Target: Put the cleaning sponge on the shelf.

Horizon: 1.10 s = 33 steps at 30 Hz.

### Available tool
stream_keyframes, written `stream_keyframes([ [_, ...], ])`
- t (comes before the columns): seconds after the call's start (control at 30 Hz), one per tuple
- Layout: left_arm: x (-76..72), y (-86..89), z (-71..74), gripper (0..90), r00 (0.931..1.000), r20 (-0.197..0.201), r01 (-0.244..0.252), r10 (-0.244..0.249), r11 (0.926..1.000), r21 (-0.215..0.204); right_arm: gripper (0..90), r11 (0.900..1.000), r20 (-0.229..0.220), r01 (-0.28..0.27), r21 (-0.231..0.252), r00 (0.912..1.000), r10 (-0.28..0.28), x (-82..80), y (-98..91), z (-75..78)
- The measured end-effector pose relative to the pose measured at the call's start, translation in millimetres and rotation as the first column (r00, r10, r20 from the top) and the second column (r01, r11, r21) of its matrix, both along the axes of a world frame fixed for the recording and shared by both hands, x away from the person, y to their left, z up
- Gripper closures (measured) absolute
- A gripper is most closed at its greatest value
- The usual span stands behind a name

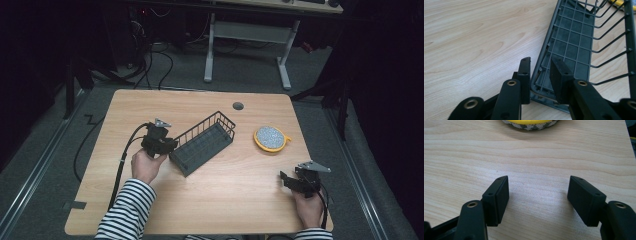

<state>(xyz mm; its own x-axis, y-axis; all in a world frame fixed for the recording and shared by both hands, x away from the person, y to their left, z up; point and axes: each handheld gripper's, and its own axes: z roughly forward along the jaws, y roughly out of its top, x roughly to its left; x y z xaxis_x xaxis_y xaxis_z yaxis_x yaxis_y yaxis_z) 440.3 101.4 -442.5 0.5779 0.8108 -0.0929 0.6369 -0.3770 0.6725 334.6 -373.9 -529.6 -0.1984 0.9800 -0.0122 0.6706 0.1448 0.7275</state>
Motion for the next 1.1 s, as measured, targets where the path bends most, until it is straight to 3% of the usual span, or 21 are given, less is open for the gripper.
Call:
stream_keyframes([
  [0.57, -23.5, -19.1, -0.4, 73.0, 0.9987, 0.003, 0.051, -0.050, 0.9985, -0.021, 34.1, 1.0000, -0.002, 0.003, -0.003, 1.0000, -0.003, -0.1, 0.7, 0.0],
  [0.77, -24.5, -18.8, -1.0, 73.5, 0.9988, 0.000, 0.049, -0.049, 0.9981, -0.038, 34.2, 1.0000, -0.001, 0.003, -0.003, 1.0000, -0.003, 0.0, 0.6, 0.0],
  [0.93, -24.4, -17.5, -3.9, 58.2, 0.9994, 0.006, 0.033, -0.033, 0.9977, -0.059, 34.2, 1.0000, 0.000, 0.001, -0.003, 1.0000, -0.001, 0.1, 0.4, -0.1],
  [1.1, -27.2, -7.9, 3.9, 45.5, 0.9991, 0.042, 0.012, -0.008, 0.9939, -0.110, 34.1, 1.0000, 0.000, 0.001, -0.003, 1.0000, -0.001, 0.1, 0.4, -0.1],
])
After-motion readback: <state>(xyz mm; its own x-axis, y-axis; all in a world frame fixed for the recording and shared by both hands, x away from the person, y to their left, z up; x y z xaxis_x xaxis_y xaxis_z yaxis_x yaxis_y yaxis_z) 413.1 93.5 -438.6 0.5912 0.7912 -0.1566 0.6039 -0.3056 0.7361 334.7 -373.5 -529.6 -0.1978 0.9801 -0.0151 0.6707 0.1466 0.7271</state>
